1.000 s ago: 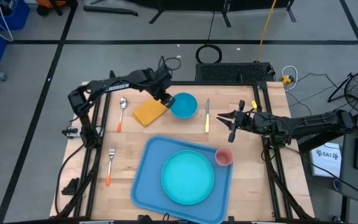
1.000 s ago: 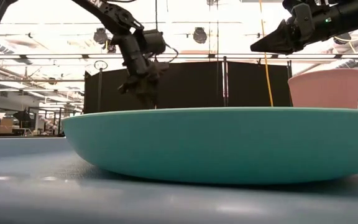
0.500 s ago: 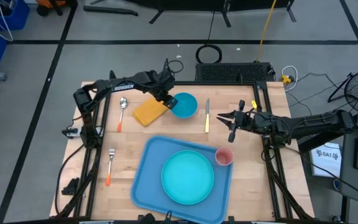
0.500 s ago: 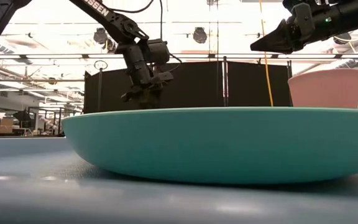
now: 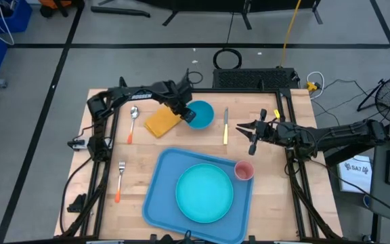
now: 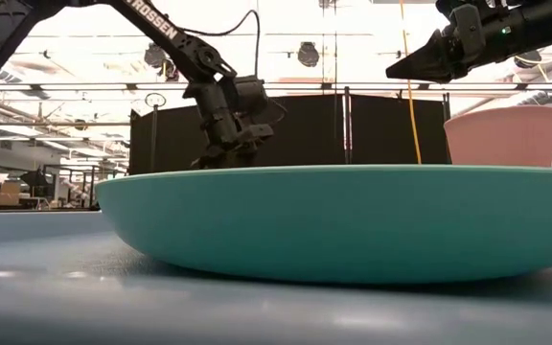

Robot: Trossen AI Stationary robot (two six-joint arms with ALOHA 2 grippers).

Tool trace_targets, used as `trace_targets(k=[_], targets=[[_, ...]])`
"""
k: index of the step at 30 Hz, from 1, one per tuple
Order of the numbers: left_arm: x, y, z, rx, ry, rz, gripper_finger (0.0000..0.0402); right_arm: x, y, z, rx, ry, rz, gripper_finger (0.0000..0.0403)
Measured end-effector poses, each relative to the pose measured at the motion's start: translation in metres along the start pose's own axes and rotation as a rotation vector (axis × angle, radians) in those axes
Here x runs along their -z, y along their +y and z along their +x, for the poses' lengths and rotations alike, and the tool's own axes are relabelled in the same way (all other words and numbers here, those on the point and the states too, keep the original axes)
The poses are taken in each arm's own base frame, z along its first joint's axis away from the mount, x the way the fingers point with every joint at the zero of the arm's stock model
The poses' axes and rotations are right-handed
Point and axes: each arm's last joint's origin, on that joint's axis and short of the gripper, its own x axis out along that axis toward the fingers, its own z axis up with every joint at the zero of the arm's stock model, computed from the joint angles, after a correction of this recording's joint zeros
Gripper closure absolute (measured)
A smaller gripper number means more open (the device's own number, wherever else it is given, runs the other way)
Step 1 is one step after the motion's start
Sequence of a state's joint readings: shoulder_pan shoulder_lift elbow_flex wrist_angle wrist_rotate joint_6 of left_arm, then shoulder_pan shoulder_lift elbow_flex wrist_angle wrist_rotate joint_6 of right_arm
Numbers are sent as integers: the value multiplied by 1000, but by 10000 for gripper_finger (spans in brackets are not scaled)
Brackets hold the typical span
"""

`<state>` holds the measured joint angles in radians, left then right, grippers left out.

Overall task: Set up tray
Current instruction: Put the blue bowl on the light blue plate

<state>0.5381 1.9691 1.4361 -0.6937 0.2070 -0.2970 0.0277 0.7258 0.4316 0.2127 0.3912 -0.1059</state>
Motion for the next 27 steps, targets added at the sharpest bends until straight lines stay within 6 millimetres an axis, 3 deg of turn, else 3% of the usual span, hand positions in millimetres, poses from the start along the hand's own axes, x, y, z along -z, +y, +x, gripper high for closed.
trace_targets(k=[5,8,12,18,22,27], targets=[[1,0,9,2,24,27,259,0,0,0,0,0,0,353],[1,-3,5,-7,0,79,298,0,0,0,0,0,0,353],[-3,-14,-9,3,-82,145,385,0,0,0,0,1,-6,353],[1,-36,-42,27,-190,260,394,0,0,0,2,1,-3,353],[19,-65,-75,168,-188,377,394,0,0,0,2,1,6,353],[62,-106,-106,197,-122,507,394,0,0,0,2,1,14,353]])
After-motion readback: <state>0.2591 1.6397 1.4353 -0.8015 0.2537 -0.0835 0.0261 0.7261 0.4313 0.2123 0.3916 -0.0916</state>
